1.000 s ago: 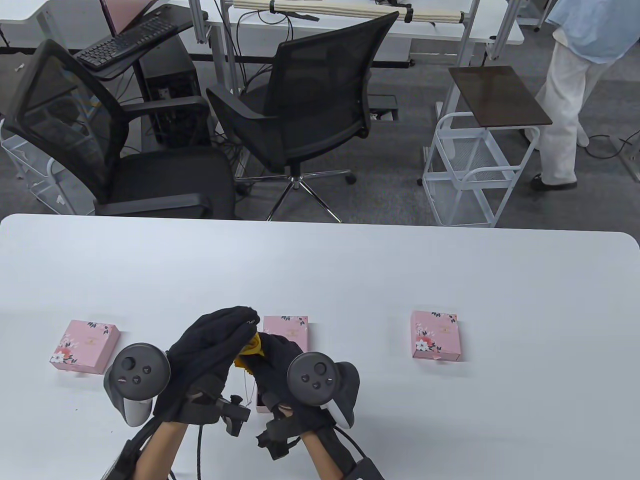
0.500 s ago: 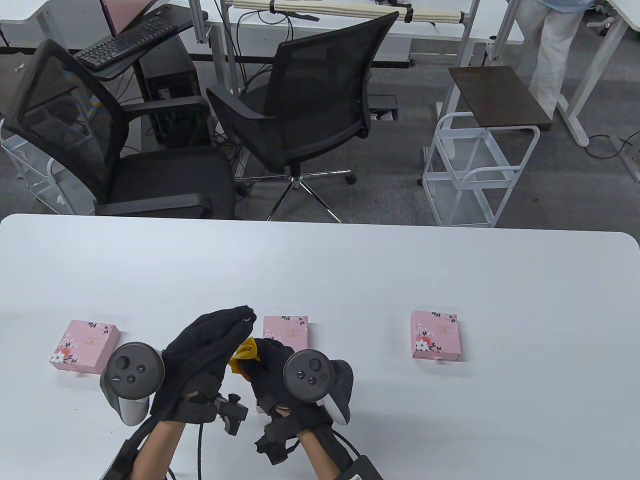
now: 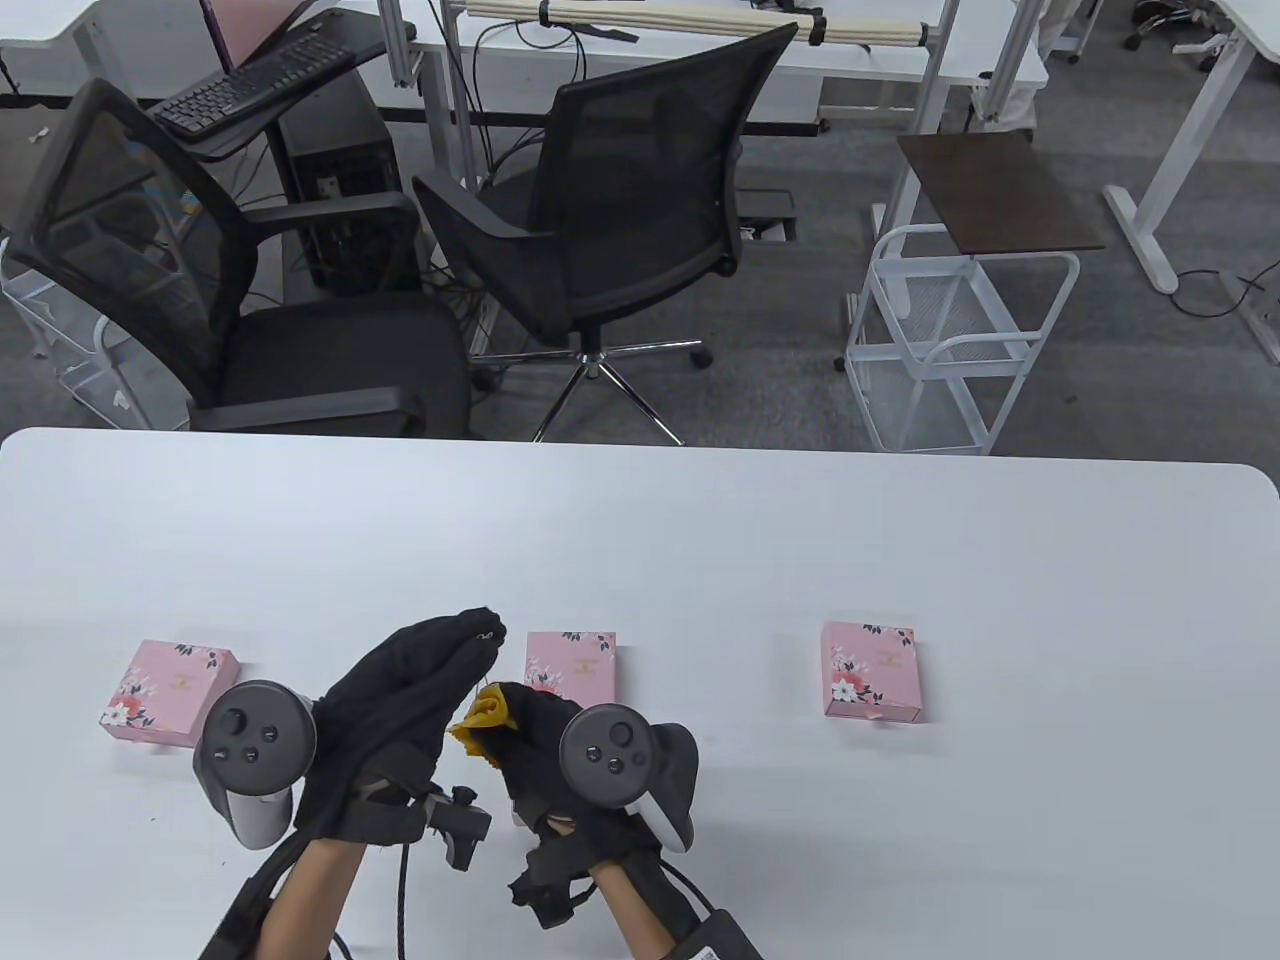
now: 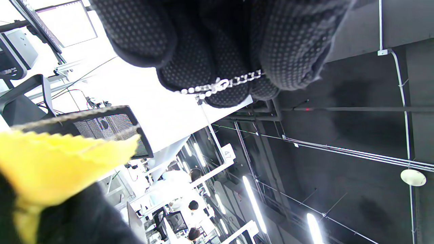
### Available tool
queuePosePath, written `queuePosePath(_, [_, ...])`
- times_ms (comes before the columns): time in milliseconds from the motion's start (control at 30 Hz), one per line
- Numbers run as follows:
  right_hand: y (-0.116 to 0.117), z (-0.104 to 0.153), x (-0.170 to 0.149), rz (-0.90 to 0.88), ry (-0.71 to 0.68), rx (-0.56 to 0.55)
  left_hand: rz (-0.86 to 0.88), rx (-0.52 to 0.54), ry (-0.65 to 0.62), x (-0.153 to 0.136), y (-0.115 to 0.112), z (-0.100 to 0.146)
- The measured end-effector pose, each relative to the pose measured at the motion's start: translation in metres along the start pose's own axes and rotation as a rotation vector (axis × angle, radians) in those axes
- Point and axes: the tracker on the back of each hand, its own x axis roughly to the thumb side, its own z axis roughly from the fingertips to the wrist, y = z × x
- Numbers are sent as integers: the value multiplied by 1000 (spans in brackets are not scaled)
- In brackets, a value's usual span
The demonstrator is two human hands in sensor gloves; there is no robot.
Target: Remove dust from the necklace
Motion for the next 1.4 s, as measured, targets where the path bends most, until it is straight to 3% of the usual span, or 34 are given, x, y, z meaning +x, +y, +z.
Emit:
queuePosePath(300, [7,-2,-4,23,13,65,26,5,-1,1,3,0])
queuePosePath(500, [9,-4,-10,-76,11,146,44,5,9,-1,7,-2])
queuePosePath(733, [12,-3,-9,-91,-8,138,70,-13,4,-1,6,-2])
queuePosePath(1000, [24,-2,-4,-83,-40,226,110,-34,3,0,4,-1])
queuePosePath(1400, [32,-2,-11,-204,-1,268,144,-29,7,1,8,-1])
